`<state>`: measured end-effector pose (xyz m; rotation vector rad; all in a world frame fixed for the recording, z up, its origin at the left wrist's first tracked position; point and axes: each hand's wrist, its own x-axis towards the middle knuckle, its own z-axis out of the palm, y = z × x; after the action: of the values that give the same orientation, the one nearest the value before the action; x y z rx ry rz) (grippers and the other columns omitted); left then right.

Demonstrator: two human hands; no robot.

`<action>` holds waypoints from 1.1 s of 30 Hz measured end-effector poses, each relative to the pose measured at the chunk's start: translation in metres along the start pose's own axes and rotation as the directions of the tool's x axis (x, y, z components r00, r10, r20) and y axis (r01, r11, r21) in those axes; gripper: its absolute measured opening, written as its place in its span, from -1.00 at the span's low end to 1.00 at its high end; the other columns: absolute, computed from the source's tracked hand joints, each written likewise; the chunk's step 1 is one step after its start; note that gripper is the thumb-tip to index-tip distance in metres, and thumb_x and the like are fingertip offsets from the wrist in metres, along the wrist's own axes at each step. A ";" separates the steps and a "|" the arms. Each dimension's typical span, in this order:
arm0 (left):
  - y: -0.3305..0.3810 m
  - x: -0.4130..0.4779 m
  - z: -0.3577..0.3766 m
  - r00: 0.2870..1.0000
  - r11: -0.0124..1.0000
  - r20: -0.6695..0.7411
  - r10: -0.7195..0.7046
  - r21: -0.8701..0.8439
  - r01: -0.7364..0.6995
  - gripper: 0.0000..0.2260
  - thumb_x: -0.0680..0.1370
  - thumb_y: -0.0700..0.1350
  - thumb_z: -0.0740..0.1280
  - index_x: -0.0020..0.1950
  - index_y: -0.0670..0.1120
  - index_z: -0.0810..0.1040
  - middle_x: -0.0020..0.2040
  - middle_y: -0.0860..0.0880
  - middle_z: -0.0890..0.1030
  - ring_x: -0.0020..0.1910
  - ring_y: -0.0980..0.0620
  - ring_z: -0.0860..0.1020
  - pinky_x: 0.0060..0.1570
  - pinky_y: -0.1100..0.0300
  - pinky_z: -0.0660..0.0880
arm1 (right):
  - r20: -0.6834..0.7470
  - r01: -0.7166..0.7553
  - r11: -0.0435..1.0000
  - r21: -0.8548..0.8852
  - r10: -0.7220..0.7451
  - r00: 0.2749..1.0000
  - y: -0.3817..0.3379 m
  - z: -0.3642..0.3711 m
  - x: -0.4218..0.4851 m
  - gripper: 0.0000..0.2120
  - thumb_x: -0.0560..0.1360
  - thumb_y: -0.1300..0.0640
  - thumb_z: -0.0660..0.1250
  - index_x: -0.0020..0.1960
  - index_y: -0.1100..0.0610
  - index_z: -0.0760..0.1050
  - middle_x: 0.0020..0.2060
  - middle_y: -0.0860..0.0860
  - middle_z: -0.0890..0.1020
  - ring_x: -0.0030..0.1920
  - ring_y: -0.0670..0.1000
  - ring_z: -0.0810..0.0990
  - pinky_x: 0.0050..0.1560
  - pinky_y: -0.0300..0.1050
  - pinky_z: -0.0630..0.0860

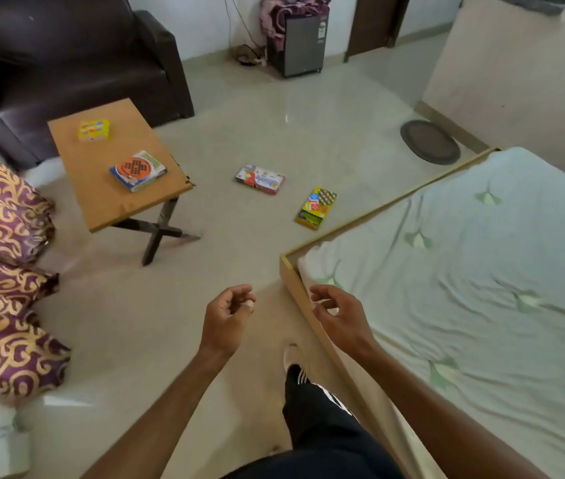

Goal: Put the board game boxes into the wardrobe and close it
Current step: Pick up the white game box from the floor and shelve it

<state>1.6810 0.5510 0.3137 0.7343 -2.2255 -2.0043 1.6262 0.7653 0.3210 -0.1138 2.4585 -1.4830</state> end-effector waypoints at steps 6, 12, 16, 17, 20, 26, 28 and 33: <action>0.036 0.158 -0.022 0.999 0.999 -0.040 -0.015 0.033 0.016 -0.74 0.52 -0.32 0.33 0.04 0.04 0.60 -0.04 -0.07 0.68 -0.07 -0.01 0.61 -0.12 0.21 0.48 | 0.038 0.032 0.998 0.060 -0.034 0.999 -0.036 0.032 0.173 -0.76 0.48 0.20 0.36 0.14 0.05 0.58 -0.08 -0.10 0.64 -0.14 -0.22 0.59 -0.16 -0.44 0.50; 0.093 0.324 -0.043 0.995 0.999 -0.085 -0.047 -0.005 0.047 -0.78 0.53 -0.30 0.34 0.11 -0.05 0.60 -0.02 -0.07 0.68 -0.07 0.00 0.61 -0.10 0.23 0.50 | 0.090 0.036 0.997 0.063 -0.041 0.995 -0.093 0.059 0.351 -0.76 0.47 0.20 0.38 0.12 0.03 0.59 -0.09 -0.09 0.65 -0.18 -0.13 0.62 -0.15 -0.37 0.52; 0.112 0.422 -0.057 0.996 0.998 -0.069 -0.056 -0.035 0.054 -0.77 0.53 -0.31 0.34 0.12 -0.05 0.60 -0.01 -0.09 0.67 -0.05 0.00 0.61 -0.04 0.19 0.50 | 0.122 0.042 0.999 0.019 -0.044 0.992 -0.120 0.080 0.449 -0.75 0.47 0.20 0.38 0.12 -0.01 0.58 -0.11 -0.12 0.64 -0.19 -0.17 0.60 -0.17 -0.42 0.49; 0.114 0.458 -0.063 0.996 0.998 -0.070 -0.061 -0.038 0.059 -0.76 0.53 -0.30 0.34 0.11 -0.03 0.60 -0.01 -0.09 0.68 -0.04 -0.01 0.61 -0.03 0.17 0.50 | 0.124 0.035 0.999 0.011 -0.036 0.992 -0.126 0.088 0.482 -0.75 0.47 0.21 0.38 0.12 -0.01 0.57 -0.11 -0.11 0.64 -0.20 -0.16 0.59 -0.18 -0.43 0.48; 0.124 0.554 -0.080 0.995 0.996 -0.056 -0.078 -0.037 0.076 -0.77 0.51 -0.28 0.35 0.07 0.02 0.60 -0.01 -0.08 0.67 -0.05 0.00 0.60 -0.05 0.17 0.49 | 0.108 0.004 1.000 0.006 -0.004 0.994 -0.142 0.113 0.565 -0.71 0.47 0.23 0.38 0.16 0.00 0.54 -0.11 -0.07 0.64 -0.22 -0.15 0.58 -0.21 -0.45 0.47; 0.164 0.720 -0.107 0.997 0.996 0.034 -0.072 0.063 0.070 -0.77 0.39 -0.10 0.33 0.00 0.11 0.61 -0.06 -0.01 0.69 -0.07 0.00 0.61 0.01 0.10 0.55 | 0.034 -0.070 0.997 0.040 0.069 0.997 -0.187 0.144 0.697 -0.69 0.48 0.22 0.37 0.19 -0.02 0.51 -0.10 -0.05 0.64 -0.22 -0.16 0.58 -0.24 -0.38 0.51; 0.179 0.777 -0.109 0.993 0.993 0.086 -0.081 0.090 0.074 -0.79 0.39 -0.12 0.35 -0.02 0.10 0.61 -0.09 -0.01 0.69 -0.10 0.01 0.61 0.06 0.07 0.55 | -0.007 -0.094 0.994 0.059 0.095 0.995 -0.200 0.151 0.741 -0.69 0.49 0.23 0.36 0.19 -0.01 0.51 -0.10 -0.05 0.64 -0.25 -0.21 0.56 -0.24 -0.42 0.48; 0.210 0.912 -0.088 0.969 0.980 0.219 -0.113 0.185 0.073 -0.75 0.49 -0.32 0.36 -0.01 0.04 0.61 -0.07 -0.08 0.68 -0.10 0.07 0.60 0.09 0.08 0.54 | -0.120 -0.173 0.974 0.149 0.191 0.974 -0.211 0.158 0.845 -0.72 0.49 0.25 0.35 0.16 0.00 0.52 -0.12 -0.04 0.64 -0.29 -0.21 0.56 -0.28 -0.41 0.48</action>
<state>0.8403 0.1307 0.2830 0.6644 -2.5710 -2.0488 0.8415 0.3585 0.2790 0.2404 2.3819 -1.6193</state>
